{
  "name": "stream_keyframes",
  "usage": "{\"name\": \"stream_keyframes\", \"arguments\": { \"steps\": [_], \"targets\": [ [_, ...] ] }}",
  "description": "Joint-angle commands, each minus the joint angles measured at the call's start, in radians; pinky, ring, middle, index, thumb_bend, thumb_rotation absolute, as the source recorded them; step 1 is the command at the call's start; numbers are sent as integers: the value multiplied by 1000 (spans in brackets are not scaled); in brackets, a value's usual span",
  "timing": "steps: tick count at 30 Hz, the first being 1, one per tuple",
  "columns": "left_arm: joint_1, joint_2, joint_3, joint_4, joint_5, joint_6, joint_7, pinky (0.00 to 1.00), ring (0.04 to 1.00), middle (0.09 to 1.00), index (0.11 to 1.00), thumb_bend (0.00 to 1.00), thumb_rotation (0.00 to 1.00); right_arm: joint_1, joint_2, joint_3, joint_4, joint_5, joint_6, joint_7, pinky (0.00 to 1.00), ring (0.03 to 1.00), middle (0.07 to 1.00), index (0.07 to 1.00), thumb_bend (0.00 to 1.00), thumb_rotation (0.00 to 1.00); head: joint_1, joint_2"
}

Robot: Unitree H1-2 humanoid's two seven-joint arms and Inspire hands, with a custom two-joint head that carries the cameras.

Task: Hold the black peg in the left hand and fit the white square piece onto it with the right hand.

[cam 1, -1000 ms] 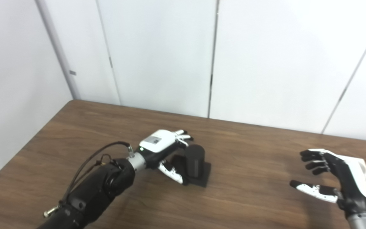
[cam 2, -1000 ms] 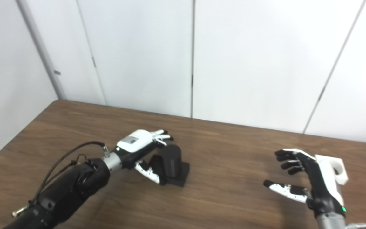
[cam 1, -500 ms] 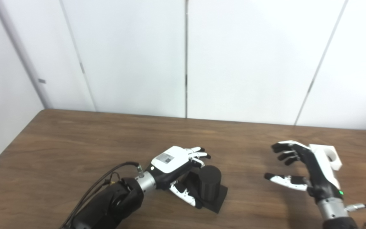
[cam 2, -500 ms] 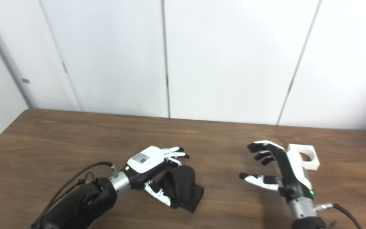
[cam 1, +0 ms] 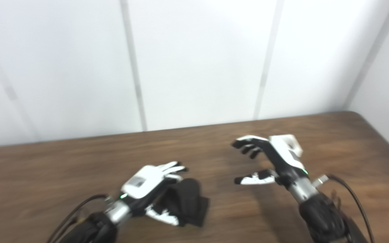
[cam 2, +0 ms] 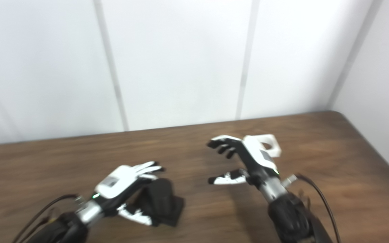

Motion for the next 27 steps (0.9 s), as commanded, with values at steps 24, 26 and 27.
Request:
{"name": "stream_keyframes", "arguments": {
  "steps": [24, 26, 27],
  "targets": [
    [46, 107, -44, 81, 48, -60, -50, 845, 912, 870, 489, 524, 63, -409, -260, 105, 248, -296, 224, 233, 807, 882, 891, 825, 810, 282, -166, -68],
    [47, 109, -49, 78, 49, -60, -48, 850, 913, 873, 489, 524, 64, -439, -266, 122, 286, -305, 226, 251, 823, 889, 896, 833, 830, 292, -162, -67],
    [47, 110, -51, 78, 48, -60, -45, 843, 909, 871, 489, 524, 64, -449, -269, 129, 298, -306, 229, 259, 840, 897, 905, 839, 839, 298, -162, -67]
  ]
}}
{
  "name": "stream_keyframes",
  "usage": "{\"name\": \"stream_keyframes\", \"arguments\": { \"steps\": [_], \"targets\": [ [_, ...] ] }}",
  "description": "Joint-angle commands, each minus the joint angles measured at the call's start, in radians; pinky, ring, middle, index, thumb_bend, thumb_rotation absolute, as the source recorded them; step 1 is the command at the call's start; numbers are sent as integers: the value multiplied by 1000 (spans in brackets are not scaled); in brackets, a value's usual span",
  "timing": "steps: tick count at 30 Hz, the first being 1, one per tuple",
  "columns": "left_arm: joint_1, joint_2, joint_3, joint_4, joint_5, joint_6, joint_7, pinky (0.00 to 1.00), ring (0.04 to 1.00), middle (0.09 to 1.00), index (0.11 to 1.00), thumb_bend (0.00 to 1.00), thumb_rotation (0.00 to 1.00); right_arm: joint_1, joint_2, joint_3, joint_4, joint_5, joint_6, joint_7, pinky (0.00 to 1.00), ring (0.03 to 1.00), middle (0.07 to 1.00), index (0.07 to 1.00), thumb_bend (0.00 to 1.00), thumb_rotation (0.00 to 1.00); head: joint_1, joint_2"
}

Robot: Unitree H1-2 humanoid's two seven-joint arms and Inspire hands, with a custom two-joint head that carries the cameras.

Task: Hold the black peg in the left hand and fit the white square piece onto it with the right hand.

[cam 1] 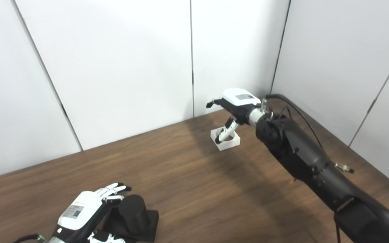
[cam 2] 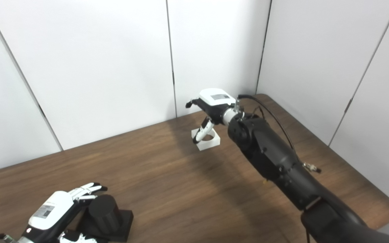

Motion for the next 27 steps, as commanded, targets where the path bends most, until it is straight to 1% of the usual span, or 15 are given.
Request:
{"name": "stream_keyframes", "arguments": {
  "steps": [1, 4, 7, 9, 11, 13, 15, 17, 22, 27],
  "targets": [
    [42, 50, -42, 51, 73, 14, -66, 841, 908, 870, 489, 524, 64, -85, -35, 6, 15, -20, -1, 6, 845, 900, 908, 841, 842, 301, -1, 1],
    [44, 52, -42, 45, 77, 17, -69, 839, 907, 872, 489, 524, 65, -119, -42, 31, 63, -27, 4, 31, 836, 920, 931, 845, 837, 319, 2, 3],
    [46, 54, -40, 38, 76, 21, -75, 838, 909, 870, 489, 524, 64, -153, -44, 47, 106, -15, 11, 74, 865, 940, 951, 856, 863, 315, 3, 6],
    [47, 56, -37, 31, 74, 23, -78, 840, 911, 870, 489, 524, 65, -173, -45, 56, 135, -1, 15, 106, 918, 959, 969, 872, 936, 332, 5, 7],
    [49, 58, -34, 24, 70, 21, -76, 835, 907, 867, 489, 524, 64, -186, -46, 66, 153, 9, 20, 143, 947, 968, 979, 880, 979, 352, 6, 10],
    [51, 59, -30, 19, 64, 19, -76, 826, 902, 863, 489, 524, 63, -193, -45, 75, 163, 8, 30, 169, 955, 971, 984, 884, 996, 377, 8, 12],
    [53, 60, -27, 15, 56, 17, -76, 824, 900, 860, 488, 525, 62, -198, -44, 86, 168, -2, 45, 183, 943, 966, 979, 883, 1000, 403, 9, 14],
    [54, 60, -24, 11, 50, 17, -78, 819, 895, 856, 488, 524, 61, -203, -42, 99, 172, -7, 57, 196, 937, 957, 970, 879, 1000, 408, 9, 14],
    [58, 60, -19, 0, 52, 23, -86, 811, 889, 853, 488, 524, 60, -213, -39, 126, 190, -1, 63, 223, 936, 955, 969, 877, 1000, 387, 13, 18],
    [67, 60, -10, -29, 45, 37, -109, 818, 895, 857, 488, 524, 60, -218, -39, 148, 197, -5, 72, 258, 890, 947, 971, 872, 1000, 380, 18, 23]
  ]
}}
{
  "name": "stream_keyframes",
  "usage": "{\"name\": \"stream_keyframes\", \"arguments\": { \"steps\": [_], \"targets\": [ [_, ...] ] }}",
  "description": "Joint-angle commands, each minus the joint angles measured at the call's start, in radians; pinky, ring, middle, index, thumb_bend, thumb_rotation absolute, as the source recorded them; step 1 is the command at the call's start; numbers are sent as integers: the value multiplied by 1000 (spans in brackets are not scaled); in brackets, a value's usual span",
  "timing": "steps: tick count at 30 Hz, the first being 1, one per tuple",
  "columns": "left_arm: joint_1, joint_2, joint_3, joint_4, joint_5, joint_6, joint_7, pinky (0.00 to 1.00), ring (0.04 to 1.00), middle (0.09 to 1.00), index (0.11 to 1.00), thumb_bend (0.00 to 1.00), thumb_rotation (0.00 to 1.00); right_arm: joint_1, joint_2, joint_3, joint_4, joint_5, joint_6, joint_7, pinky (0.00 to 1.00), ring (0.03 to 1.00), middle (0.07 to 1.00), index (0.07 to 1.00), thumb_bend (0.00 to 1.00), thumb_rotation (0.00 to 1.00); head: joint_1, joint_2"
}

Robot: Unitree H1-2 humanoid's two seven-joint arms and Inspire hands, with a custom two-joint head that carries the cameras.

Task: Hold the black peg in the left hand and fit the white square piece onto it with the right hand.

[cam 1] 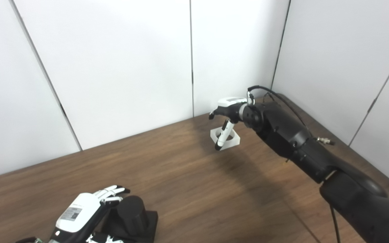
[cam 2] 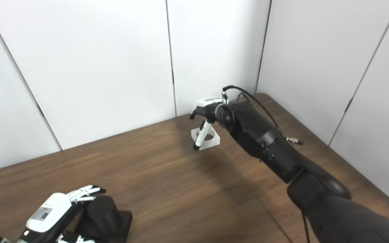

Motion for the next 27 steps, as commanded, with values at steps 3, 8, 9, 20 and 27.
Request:
{"name": "stream_keyframes", "arguments": {
  "steps": [3, 8, 9, 20, 27],
  "targets": [
    [41, 51, -23, 10, 52, 19, -97, 813, 891, 854, 488, 524, 60, -64, -31, 11, -20, -17, 24, 19, 845, 944, 968, 868, 1000, 352, 4, 5],
    [43, 49, -21, 13, 57, 17, -88, 803, 886, 849, 488, 524, 60, -55, -44, 23, -40, -14, 51, 72, 760, 928, 971, 870, 1000, 300, 7, 7],
    [43, 49, -21, 14, 57, 16, -88, 802, 885, 849, 488, 524, 60, -55, -45, 26, -39, -16, 56, 80, 762, 929, 973, 873, 1000, 293, 7, 7],
    [50, 52, -18, 1, 51, 18, -97, 807, 888, 853, 488, 524, 60, -50, -67, 78, -12, -48, 38, 96, 727, 924, 967, 875, 1000, 256, 16, 15],
    [52, 53, -17, 1, 47, 16, -101, 813, 895, 856, 488, 524, 60, -46, -70, 95, 18, -66, 16, 63, 746, 916, 940, 871, 1000, 271, 17, 17]
  ]
}}
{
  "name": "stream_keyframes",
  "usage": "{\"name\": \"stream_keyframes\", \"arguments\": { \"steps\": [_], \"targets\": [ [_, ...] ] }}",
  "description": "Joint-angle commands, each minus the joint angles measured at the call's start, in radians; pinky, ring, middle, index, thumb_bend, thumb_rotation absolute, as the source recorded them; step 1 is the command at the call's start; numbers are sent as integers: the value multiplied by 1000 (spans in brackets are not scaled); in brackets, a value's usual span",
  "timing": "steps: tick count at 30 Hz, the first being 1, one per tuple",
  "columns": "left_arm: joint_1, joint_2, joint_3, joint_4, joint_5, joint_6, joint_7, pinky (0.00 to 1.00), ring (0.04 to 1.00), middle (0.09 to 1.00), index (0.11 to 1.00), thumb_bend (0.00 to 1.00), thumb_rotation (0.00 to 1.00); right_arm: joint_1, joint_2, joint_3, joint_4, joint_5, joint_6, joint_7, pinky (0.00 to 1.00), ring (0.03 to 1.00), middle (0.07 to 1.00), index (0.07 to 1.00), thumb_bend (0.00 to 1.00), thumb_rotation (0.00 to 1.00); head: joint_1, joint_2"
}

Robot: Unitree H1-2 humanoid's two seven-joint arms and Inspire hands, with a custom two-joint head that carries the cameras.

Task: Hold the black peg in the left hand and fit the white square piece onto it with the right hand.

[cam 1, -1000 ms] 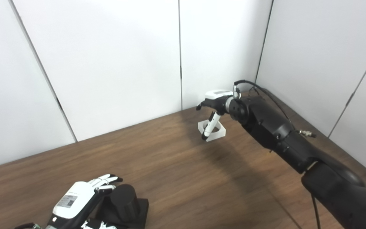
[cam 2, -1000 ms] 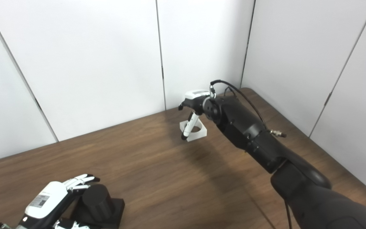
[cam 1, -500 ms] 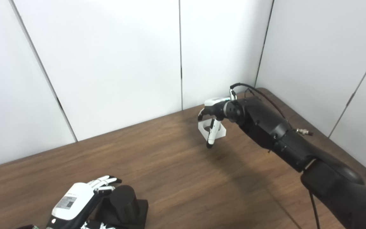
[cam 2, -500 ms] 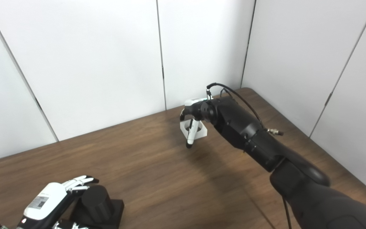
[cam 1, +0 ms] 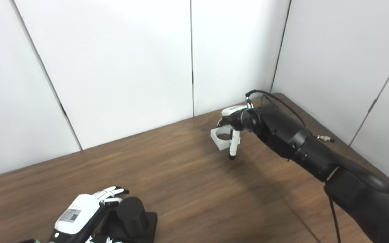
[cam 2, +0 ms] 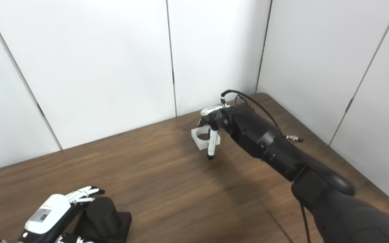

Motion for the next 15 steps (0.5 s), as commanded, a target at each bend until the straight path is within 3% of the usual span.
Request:
{"name": "stream_keyframes", "arguments": {
  "steps": [1, 10, 15],
  "targets": [
    [42, 51, -25, 22, 47, 3, -87, 814, 896, 857, 488, 524, 61, -39, -36, -3, 11, -23, -12, -22, 756, 921, 941, 871, 1000, 266, 2, 5],
    [46, 53, -18, 18, 35, -1, -96, 813, 894, 857, 489, 524, 60, -17, -33, -20, 35, -3, -42, -104, 836, 916, 913, 825, 944, 210, 7, 13],
    [49, 55, -17, 7, 38, 4, -100, 815, 895, 859, 489, 524, 60, 6, -32, -38, 41, 13, -88, -178, 786, 862, 859, 739, 897, 160, 14, 20]
  ]
}}
